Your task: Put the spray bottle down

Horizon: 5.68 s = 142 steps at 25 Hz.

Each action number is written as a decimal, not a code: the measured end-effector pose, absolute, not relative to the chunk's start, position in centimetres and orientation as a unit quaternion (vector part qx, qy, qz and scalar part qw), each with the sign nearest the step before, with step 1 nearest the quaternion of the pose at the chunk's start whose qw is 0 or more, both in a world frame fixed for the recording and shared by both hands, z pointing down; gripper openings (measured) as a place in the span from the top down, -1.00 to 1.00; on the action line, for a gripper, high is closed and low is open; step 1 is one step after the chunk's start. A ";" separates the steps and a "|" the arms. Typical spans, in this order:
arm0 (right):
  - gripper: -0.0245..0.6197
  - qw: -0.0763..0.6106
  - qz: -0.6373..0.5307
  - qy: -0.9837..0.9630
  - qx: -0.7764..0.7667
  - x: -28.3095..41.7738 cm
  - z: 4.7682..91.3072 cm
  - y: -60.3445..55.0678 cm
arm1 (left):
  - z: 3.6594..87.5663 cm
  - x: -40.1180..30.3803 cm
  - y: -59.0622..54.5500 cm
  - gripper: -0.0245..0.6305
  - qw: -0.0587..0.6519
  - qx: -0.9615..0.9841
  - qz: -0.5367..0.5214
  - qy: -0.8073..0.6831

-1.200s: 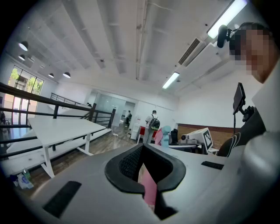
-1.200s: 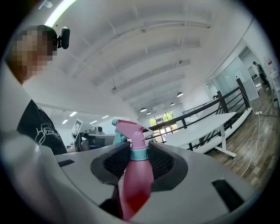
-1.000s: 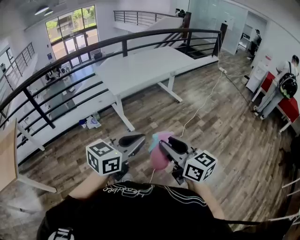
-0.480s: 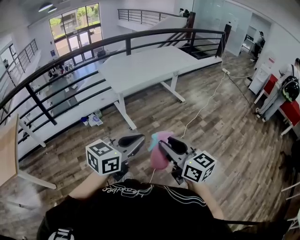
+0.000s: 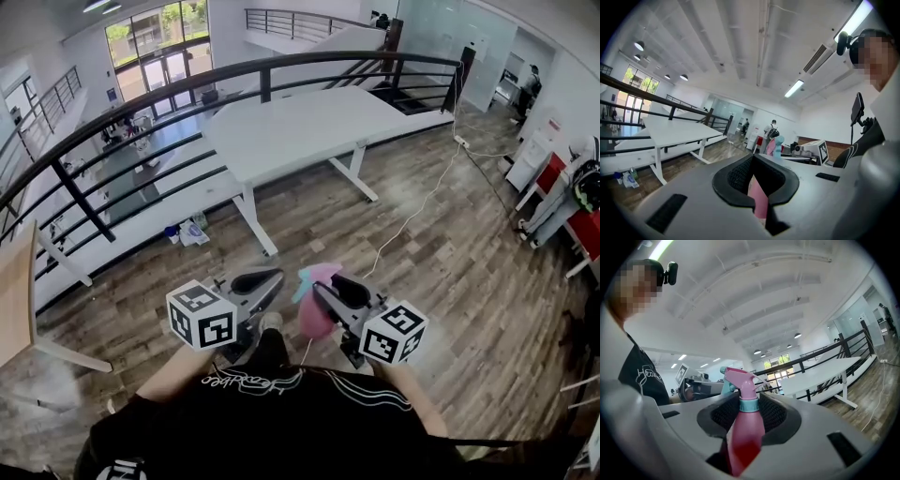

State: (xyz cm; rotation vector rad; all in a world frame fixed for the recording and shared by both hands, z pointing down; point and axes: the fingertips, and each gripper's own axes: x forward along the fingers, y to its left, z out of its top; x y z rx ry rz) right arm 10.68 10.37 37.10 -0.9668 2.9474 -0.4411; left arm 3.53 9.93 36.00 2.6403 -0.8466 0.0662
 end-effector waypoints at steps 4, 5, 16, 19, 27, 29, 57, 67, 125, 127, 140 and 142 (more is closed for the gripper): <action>0.51 -0.001 -0.148 0.939 -0.309 10.5 38.2 7.9 | 36.9 3.3 7.3 0.91 0.197 0.933 0.019 -0.300; 0.51 -0.002 -0.150 0.939 -0.310 10.5 38.4 7.1 | 37.1 3.3 6.5 0.91 0.199 0.933 0.019 -0.298; 0.51 -0.012 -0.185 0.926 -0.330 8.7 40.4 -4.9 | 39.0 0.9 -5.8 0.91 0.223 0.929 0.033 -0.294; 0.51 -0.016 -0.186 0.923 -0.337 7.8 40.4 -9.3 | 39.1 -0.4 -10.3 0.91 0.221 0.928 0.038 -0.296; 0.51 -0.028 -0.179 0.919 -0.349 4.7 39.7 -19.4 | 39.9 -4.5 -19.9 0.91 0.242 0.921 0.035 -0.303; 0.51 -0.034 -0.176 0.920 -0.348 4.1 39.7 -20.9 | 40.4 -5.2 -21.1 0.91 0.250 0.919 0.033 -0.304; 0.51 -0.098 -0.116 0.947 -0.284 0.2 45.3 -35.6 | 44.7 -8.4 -26.4 0.91 0.305 0.863 0.023 -0.403; 0.51 -0.099 -0.080 0.952 -0.279 -1.1 46.4 -39.9 | 46.2 -8.7 -28.0 0.91 0.347 0.837 0.007 -0.424; 0.83 -0.004 -0.117 0.952 -0.282 3.6 37.7 -23.9 | 39.4 -5.7 -22.3 0.91 0.255 0.905 -0.004 -0.340; 0.84 -0.002 -0.127 0.952 -0.278 3.7 37.3 -23.6 | 38.6 -5.2 -22.2 0.91 0.247 0.910 -0.004 -0.332; 0.87 -0.001 -0.152 0.950 -0.274 5.4 33.8 -21.0 | 33.9 -1.2 -20.5 0.91 0.228 0.927 0.002 -0.297; 0.87 0.000 -0.145 0.950 -0.276 4.3 35.3 -20.0 | 35.4 -2.2 -19.8 0.91 0.224 0.928 0.001 -0.296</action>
